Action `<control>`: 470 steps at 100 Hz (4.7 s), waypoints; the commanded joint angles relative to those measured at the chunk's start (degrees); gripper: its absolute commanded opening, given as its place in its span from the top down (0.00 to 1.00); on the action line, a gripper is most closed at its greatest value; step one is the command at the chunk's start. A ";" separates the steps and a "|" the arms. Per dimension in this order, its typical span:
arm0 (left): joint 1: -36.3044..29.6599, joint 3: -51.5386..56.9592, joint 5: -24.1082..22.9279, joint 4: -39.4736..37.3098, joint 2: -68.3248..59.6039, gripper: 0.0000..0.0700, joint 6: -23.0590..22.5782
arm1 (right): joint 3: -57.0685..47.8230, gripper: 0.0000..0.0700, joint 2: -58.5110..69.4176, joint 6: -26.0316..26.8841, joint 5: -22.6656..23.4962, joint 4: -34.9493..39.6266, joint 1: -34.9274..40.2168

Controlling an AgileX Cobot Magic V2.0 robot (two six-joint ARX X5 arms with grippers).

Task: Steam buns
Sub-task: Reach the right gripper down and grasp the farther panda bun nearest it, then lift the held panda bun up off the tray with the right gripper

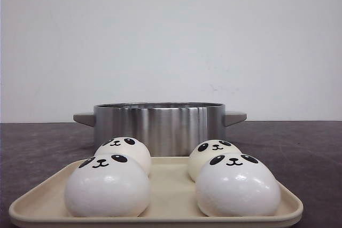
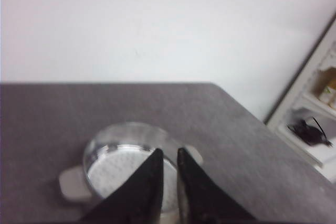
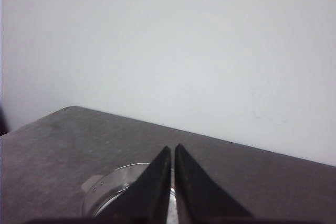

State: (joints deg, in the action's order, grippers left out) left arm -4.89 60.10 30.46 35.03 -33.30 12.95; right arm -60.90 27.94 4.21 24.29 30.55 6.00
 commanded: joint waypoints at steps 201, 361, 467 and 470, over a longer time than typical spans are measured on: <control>-18.71 0.70 -17.09 1.42 -10.03 0.32 -5.99 | -0.63 0.14 58.75 16.85 -11.63 11.08 32.59; -22.95 0.70 -17.11 3.17 -10.01 0.32 -5.99 | -0.76 1.00 70.77 17.64 -15.26 7.58 33.53; -22.93 0.70 -17.16 2.64 -10.01 0.32 -6.08 | -39.36 1.00 63.73 11.08 -17.68 5.25 31.26; -22.93 0.70 -17.16 2.64 -10.01 0.32 -6.08 | -41.42 1.00 65.44 10.62 -17.68 6.82 30.80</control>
State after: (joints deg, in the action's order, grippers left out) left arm -27.51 60.03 13.41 38.30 -42.87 7.01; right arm -97.97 88.92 16.19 6.63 34.68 37.28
